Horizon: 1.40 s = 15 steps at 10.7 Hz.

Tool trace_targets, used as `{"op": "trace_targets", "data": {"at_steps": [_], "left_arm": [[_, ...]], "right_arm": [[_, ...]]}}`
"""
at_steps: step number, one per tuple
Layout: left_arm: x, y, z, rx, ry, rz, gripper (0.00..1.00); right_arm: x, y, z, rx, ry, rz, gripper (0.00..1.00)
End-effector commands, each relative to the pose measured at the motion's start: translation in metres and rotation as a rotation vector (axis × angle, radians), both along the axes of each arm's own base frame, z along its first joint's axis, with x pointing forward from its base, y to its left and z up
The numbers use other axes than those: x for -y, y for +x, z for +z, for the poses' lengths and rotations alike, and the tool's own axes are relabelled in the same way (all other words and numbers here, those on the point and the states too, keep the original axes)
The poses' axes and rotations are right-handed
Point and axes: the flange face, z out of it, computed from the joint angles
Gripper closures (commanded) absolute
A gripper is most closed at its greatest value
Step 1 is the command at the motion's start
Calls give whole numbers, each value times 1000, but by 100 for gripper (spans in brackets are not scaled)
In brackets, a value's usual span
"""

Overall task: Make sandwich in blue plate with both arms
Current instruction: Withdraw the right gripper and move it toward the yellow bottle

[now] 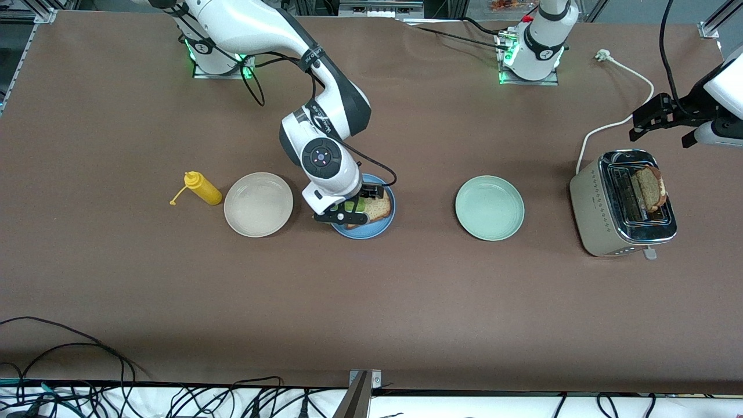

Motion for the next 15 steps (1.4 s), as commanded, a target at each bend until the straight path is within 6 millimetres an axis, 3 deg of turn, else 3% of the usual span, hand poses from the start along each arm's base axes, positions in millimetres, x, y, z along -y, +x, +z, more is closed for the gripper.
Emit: {"op": "trace_targets", "data": {"at_steps": [1,5,9,12,15], "left_arm": [[0,3,2,2,-10,8,0],[0,2,3,2,-10,8,0],[0,1,4,4,-11,7,0],[-2,0,6,8,-12,10,0],[-3,-2,7,11,-12,11,0]], "right_arm": [[5,-13,33,-43,-75,34,0],[15,-20,45,-89,-138,46,0],[99,27,112,-17,-182,-83,0],[171,60,127,-11,-235,-210,0],[186,57,138,3,-327,-199,0]]}}
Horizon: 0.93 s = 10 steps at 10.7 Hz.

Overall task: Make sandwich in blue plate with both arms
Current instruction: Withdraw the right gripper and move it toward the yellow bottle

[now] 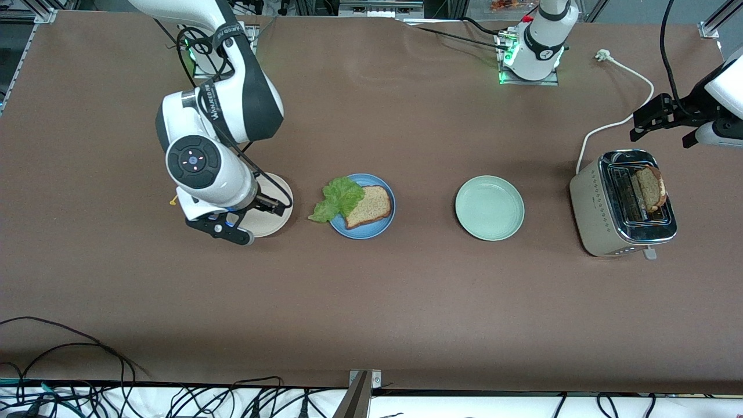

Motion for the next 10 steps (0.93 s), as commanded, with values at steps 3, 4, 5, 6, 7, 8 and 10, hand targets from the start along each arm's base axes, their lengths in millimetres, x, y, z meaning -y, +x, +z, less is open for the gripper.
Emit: {"op": "trace_targets", "data": {"at_steps": [3,4,5,6,7,8,10], "left_arm": [[-2,-2,7,19,-15,11,0],[-1,-1,7,22,-16,9,0],[-2,-1,8,24,-19,11,0],[-3,0,7,22,-19,12,0],[-3,0,7,22,-18,12,0],[-3,1,7,22,-18,12,0],[-3,1,7,22,-18,12,0]], "right_arm": [[8,-23,-12,-12,-238,35,1],[5,-30,-19,-3,-263,-11,3],[-6,-41,-30,23,-321,-23,3],[-12,-55,-41,75,-374,-42,2],[-13,-72,-56,144,-420,-80,1],[-8,-87,-69,193,-447,-91,1],[-3,-114,-96,235,-521,-146,1]]}}
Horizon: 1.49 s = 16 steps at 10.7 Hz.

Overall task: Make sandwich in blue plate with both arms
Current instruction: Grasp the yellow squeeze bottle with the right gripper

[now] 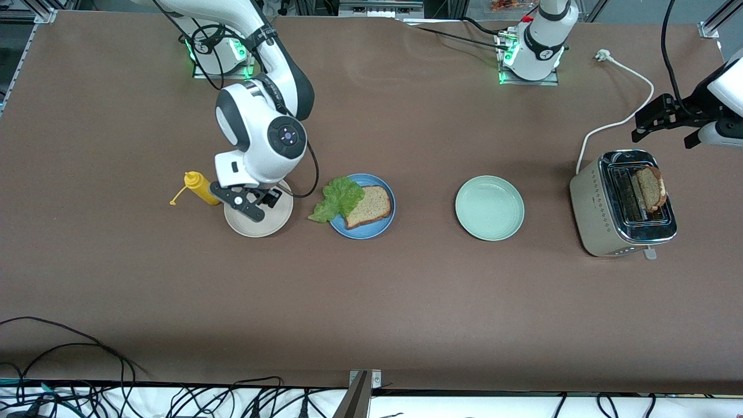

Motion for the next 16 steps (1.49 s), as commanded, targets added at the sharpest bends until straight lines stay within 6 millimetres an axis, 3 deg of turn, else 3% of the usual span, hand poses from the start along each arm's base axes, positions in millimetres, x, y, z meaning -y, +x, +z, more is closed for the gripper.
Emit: {"op": "trace_targets", "data": {"at_steps": [1,3,6,9,12,16], "left_arm": [[-1,0,5,12,-18,9,0],[-1,0,5,13,-16,11,0],[-1,1,4,12,-13,9,0],[-1,1,2,7,-12,9,0],[0,1,3,10,-12,8,0],[0,1,3,9,-12,8,0]], "right_arm": [[19,-52,-29,131,-126,-44,1],[31,-77,-62,261,-234,-131,1],[48,-92,-95,397,-318,-190,1],[57,-93,-119,520,-351,-230,2],[66,-99,-161,578,-400,-260,3],[84,-86,-173,647,-429,-218,3]]}}
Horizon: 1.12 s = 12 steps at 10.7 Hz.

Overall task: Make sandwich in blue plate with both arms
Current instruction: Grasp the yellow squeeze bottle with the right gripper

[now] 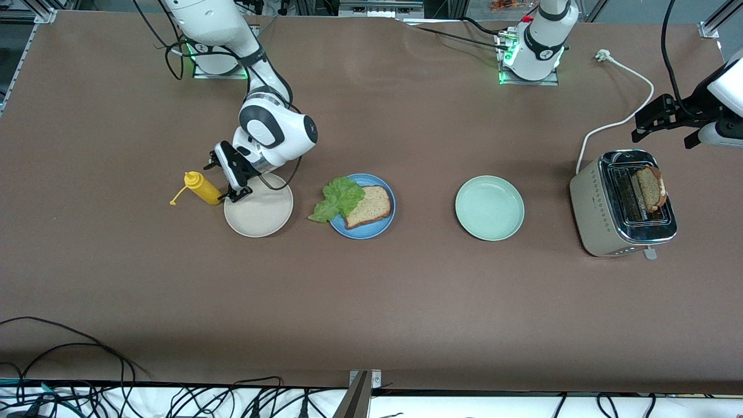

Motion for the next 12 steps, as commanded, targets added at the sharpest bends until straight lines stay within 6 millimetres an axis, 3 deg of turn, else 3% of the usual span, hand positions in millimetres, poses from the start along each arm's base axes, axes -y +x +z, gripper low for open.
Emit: {"op": "trace_targets", "data": {"at_steps": [1,3,5,7,10,11,12], "left_arm": [[0,1,3,9,-12,8,0],[0,1,3,9,-12,7,0],[0,1,3,9,-12,8,0],[0,1,3,9,-12,8,0],[0,0,4,9,-12,8,0],[0,0,4,9,-12,8,0],[0,0,4,10,-12,8,0]], "right_arm": [[17,10,-20,63,-42,41,4],[35,14,-36,90,-85,51,12],[33,14,-37,86,-75,53,52],[29,15,-34,74,-45,39,63],[26,14,-35,-29,-45,90,62],[26,15,-31,-51,-55,103,66],[24,20,-14,-61,-64,114,69]]}}
